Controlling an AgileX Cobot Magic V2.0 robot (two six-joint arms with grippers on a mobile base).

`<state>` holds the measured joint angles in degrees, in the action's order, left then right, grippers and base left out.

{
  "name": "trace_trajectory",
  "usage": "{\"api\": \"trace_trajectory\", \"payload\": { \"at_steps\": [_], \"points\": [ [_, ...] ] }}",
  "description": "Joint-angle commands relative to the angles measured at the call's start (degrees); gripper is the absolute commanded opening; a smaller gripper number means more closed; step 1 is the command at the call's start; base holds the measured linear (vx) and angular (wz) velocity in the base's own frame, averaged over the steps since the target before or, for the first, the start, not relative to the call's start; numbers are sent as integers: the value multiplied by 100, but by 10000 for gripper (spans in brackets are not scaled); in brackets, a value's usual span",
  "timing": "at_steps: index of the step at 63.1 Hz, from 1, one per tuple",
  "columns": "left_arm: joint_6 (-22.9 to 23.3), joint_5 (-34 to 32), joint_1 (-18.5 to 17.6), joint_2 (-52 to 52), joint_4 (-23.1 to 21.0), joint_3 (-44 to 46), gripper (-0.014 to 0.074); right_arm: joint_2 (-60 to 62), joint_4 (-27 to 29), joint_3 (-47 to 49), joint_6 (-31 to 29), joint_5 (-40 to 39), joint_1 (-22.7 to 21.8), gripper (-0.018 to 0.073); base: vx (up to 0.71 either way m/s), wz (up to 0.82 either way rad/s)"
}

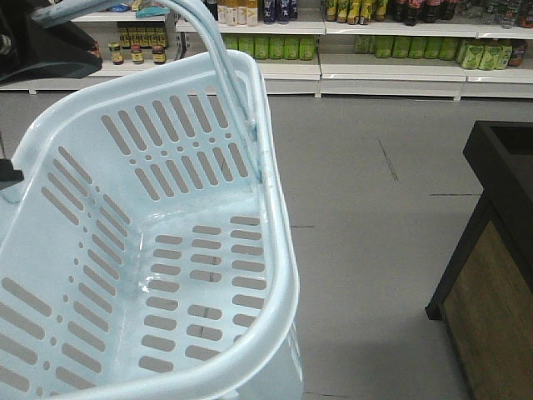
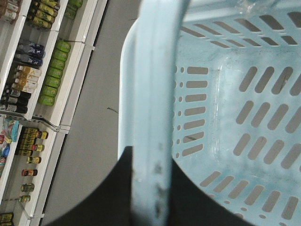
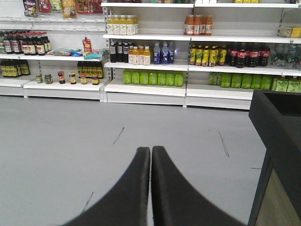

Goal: Pick three apples into basket with both arms
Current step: 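Drive the base along the aisle carrying the basket in the left gripper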

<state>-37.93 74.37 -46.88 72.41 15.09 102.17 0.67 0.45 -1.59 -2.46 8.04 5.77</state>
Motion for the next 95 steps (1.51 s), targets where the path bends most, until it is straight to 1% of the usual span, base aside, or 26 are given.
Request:
{"api": "trace_trajectory", "payload": {
  "at_steps": [1, 95],
  "points": [
    [97, -285, -38, -145, 66, 162, -6, 77, -45, -83, -59, -429, 4, -8, 11, -1],
    [97, -285, -38, -145, 66, 162, -6, 77, -45, -83, -59, -429, 4, -8, 12, 1]
  ]
}}
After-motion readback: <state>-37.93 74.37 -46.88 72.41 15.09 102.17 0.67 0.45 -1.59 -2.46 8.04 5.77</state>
